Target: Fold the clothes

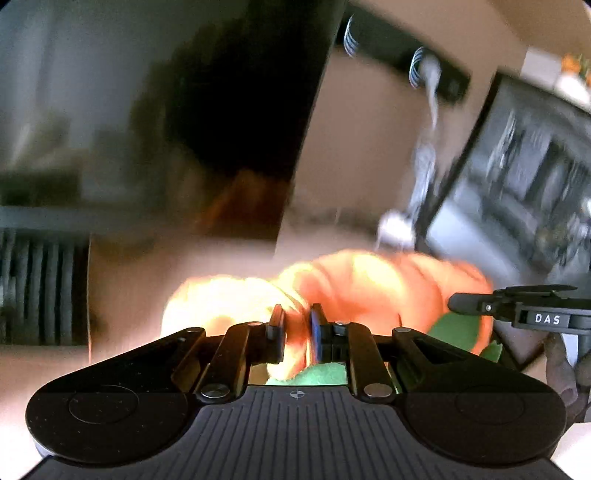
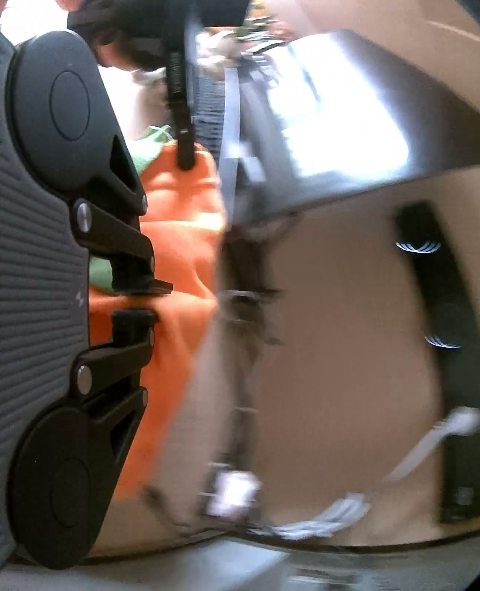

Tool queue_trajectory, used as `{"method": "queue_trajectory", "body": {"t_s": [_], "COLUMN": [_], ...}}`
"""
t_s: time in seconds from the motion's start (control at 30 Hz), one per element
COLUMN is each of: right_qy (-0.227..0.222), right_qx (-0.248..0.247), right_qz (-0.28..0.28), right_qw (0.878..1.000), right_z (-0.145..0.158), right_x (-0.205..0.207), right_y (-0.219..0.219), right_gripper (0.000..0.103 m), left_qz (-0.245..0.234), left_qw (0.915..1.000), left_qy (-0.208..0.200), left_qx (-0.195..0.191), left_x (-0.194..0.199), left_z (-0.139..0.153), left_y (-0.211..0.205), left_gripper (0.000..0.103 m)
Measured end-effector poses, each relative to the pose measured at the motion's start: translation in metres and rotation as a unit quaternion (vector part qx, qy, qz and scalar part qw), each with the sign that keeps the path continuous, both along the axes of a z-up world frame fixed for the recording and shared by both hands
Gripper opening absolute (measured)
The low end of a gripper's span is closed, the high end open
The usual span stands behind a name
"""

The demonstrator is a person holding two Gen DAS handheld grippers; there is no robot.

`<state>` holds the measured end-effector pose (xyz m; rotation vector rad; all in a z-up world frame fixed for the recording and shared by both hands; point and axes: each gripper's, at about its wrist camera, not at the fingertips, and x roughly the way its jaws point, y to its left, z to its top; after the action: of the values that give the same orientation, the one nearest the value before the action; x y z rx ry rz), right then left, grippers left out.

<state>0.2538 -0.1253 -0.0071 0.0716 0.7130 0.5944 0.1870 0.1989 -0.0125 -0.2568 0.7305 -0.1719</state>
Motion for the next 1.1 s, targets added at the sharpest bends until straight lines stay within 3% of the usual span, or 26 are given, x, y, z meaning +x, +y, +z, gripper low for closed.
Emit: {"method": "queue_trajectory", "body": {"t_s": [0.13, 0.2, 0.3, 0.37, 0.47, 0.5, 0.6, 0.67, 0.77, 0.83, 0.93, 1.0, 1.1], "right_qy": [0.058, 0.075, 0.075, 0.074, 0.072, 0.071, 0.067, 0.058, 0.012, -0.039, -0.092, -0.082, -0.012], "right_qx": [-0.031, -0.023, -0.022, -0.02, -0.029, -0.034, -0.057, -0.073, -0.066, -0.07, -0.088, -0.093, -0.116], "right_qz": [-0.02, -0.031, -0.039, -0.045, -0.047, -0.047, -0.048, -0.058, -0.048, -0.03, 0.012, 0.03, 0.038], "right_qw": [0.998, 0.996, 0.996, 0.996, 0.996, 0.996, 0.995, 0.994, 0.997, 0.996, 0.992, 0.992, 0.993], "right_z": [-0.051, -0.063, -0.067, -0.068, -0.07, -0.07, -0.065, -0.049, -0.007, 0.022, 0.035, 0.023, -0.012], "right_x": [-0.024, -0.031, -0.038, -0.04, -0.04, -0.04, -0.044, -0.048, -0.058, -0.063, -0.048, -0.026, 0.003], "right_y": [0.002, -0.001, -0.001, 0.0, 0.001, 0.002, -0.001, -0.007, -0.011, -0.006, 0.028, 0.052, 0.069], "right_gripper": [0.007, 0.007, 0.007, 0.007, 0.007, 0.007, 0.008, 0.009, 0.015, 0.027, 0.038, 0.038, 0.038], "left_qz": [-0.012, -0.022, -0.033, -0.043, -0.079, -0.09, -0.086, -0.086, -0.094, -0.103, -0.118, -0.12, -0.11], "left_qw": [0.999, 0.9994, 0.9991, 0.9971, 0.9925, 0.9912, 0.9917, 0.9887, 0.9856, 0.9833, 0.9817, 0.9814, 0.9825], "left_qy": [0.04, 0.023, -0.027, -0.058, -0.067, -0.06, 0.034, 0.069, 0.09, 0.099, 0.102, 0.103, 0.091], "left_qx": [-0.014, -0.012, -0.006, -0.024, -0.065, -0.077, -0.09, -0.103, -0.108, -0.113, -0.11, -0.109, -0.12], "left_x": [-0.024, -0.034, -0.041, -0.03, -0.006, 0.002, 0.025, 0.024, 0.015, 0.011, 0.005, -0.001, -0.016], "left_z": [-0.009, 0.007, 0.043, 0.059, 0.051, 0.042, -0.007, -0.032, -0.051, -0.055, -0.05, -0.048, -0.037], "left_y": [0.011, 0.016, 0.022, 0.014, -0.006, -0.015, -0.039, -0.045, -0.053, -0.055, -0.056, -0.053, -0.034], "left_gripper": [0.025, 0.027, 0.043, 0.053, 0.066, 0.067, 0.06, 0.06, 0.063, 0.065, 0.068, 0.068, 0.069]}}
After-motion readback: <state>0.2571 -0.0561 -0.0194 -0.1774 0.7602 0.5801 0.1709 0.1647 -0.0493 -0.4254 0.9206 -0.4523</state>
